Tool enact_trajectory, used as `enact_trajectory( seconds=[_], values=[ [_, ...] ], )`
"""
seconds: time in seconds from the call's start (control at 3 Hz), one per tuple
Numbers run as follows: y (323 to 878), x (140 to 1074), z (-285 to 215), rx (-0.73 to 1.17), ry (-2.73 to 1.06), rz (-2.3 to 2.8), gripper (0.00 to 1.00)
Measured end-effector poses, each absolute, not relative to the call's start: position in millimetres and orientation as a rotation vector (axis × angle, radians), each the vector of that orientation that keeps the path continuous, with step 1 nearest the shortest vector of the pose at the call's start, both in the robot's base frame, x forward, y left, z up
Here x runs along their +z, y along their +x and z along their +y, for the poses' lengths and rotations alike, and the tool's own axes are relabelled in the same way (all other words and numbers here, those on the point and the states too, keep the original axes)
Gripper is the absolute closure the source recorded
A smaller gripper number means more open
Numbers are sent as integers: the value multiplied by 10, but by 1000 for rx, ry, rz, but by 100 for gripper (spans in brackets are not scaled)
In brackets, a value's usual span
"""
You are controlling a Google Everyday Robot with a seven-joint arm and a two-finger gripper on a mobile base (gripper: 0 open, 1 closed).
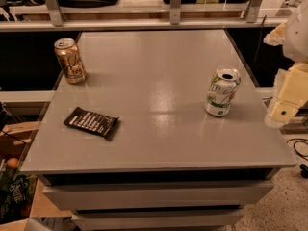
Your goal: Pick 7up can
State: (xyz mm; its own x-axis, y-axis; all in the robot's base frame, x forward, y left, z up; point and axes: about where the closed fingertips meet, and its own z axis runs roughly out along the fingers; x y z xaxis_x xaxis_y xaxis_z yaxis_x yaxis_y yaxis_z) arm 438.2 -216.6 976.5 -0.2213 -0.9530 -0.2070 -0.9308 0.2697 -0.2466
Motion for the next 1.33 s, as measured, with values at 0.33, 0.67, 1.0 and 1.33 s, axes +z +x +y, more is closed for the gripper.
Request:
enact_trajectory(
  seconds=[0.33, 0.67, 1.0, 1.33],
  values=[
    [4384, 9779, -2165, -96, -1714, 2222, 0],
    [4431, 9708, -2188, -17, -1691, 2178, 0],
    [4522, 9573, -2202, 95, -1663, 2109, 0],
    [4623, 9453, -2259, 145, -1649, 2073, 0]
  ],
)
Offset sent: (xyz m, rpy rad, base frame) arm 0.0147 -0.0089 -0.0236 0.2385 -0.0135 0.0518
